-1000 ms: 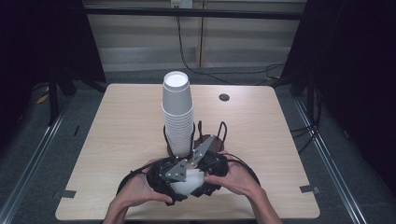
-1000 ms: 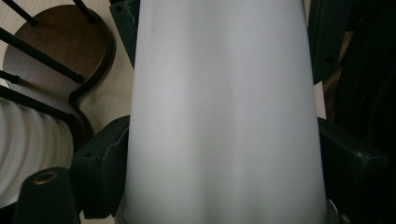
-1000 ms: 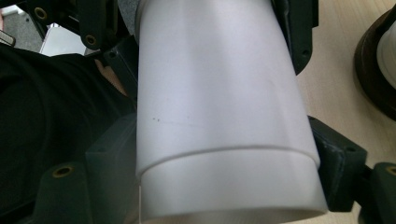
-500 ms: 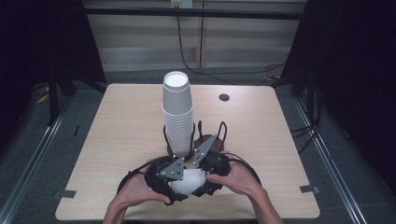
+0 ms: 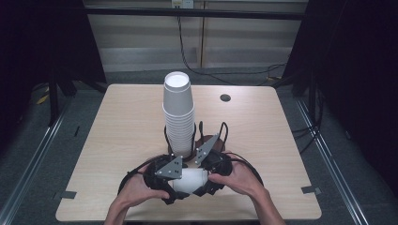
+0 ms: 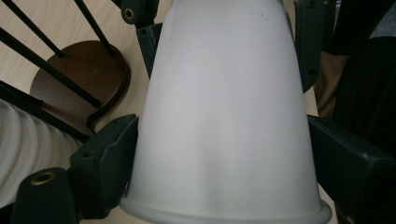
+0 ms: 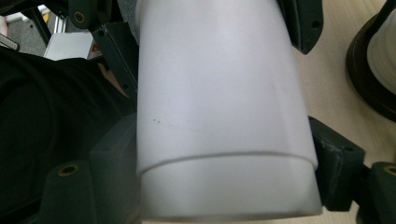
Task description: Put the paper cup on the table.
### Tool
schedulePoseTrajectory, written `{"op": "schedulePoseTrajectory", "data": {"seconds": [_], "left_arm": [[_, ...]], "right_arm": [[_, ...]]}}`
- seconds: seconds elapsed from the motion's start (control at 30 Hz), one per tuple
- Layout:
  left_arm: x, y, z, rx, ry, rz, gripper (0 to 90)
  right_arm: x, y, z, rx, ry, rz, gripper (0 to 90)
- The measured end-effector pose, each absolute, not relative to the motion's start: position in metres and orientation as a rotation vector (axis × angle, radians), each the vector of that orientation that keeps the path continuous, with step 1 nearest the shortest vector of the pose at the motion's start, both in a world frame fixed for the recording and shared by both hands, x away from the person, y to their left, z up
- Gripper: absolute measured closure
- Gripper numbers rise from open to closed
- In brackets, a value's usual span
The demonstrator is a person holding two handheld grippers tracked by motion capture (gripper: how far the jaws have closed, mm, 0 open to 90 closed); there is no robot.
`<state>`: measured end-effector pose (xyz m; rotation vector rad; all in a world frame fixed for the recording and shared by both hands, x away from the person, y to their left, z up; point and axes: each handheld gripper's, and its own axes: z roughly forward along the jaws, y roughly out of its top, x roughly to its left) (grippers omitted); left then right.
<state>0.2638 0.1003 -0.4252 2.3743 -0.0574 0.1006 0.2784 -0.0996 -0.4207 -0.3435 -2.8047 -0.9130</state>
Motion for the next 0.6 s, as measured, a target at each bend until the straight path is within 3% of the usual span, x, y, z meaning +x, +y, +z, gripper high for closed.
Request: {"op": "schedulePoseTrajectory", "data": {"seconds": [0.6], "left_arm": [[0.271,0.13,-0.42,2.161,0.122,0.088,15.8]], "right_arm": [[0.278,-0.115,-0.421,-0.415,-2.819,-0.95,22.5]]}}
